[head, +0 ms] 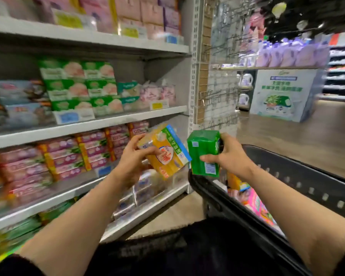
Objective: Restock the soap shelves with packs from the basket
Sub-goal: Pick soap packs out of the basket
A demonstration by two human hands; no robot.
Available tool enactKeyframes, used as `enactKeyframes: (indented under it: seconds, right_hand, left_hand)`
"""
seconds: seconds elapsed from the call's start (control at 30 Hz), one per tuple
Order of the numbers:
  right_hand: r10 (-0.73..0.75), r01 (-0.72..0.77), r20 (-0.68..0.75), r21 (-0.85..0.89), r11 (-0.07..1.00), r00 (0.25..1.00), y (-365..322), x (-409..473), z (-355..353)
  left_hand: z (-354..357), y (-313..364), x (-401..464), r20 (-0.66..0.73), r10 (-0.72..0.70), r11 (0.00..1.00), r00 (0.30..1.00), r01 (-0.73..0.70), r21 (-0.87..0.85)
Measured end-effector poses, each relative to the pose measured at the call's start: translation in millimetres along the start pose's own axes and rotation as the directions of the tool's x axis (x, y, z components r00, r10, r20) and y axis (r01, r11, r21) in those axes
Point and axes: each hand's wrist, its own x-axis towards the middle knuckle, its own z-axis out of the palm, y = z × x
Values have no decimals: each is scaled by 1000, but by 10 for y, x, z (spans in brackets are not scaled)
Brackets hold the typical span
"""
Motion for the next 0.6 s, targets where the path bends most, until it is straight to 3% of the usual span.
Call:
enactKeyframes:
  seconds: [0.13, 0.27, 0.47, 0.6]
  right_hand:
    - [-137, 145, 181, -31, 989, 974, -534, 61, 1041]
    - [-240, 251, 287, -5, 968, 927, -974, -8, 2037]
    - [-262, 254, 322, 68, 965, 910, -1304, -240, 3253]
    - [-292, 266, 313, 123, 956, 904, -1454, -412, 3814]
  left_hand:
    - [-1010, 290, -419, -199, 62, 998, 978, -61, 9]
    - [-1996, 331, -950, -417, 33, 994, 909, -72, -78]
    - [-2996, 479, -1624, -656, -28, 924, 754, -231, -304]
    - [-3442, 625, -1914, -766, -32, 906, 642, -305, -294]
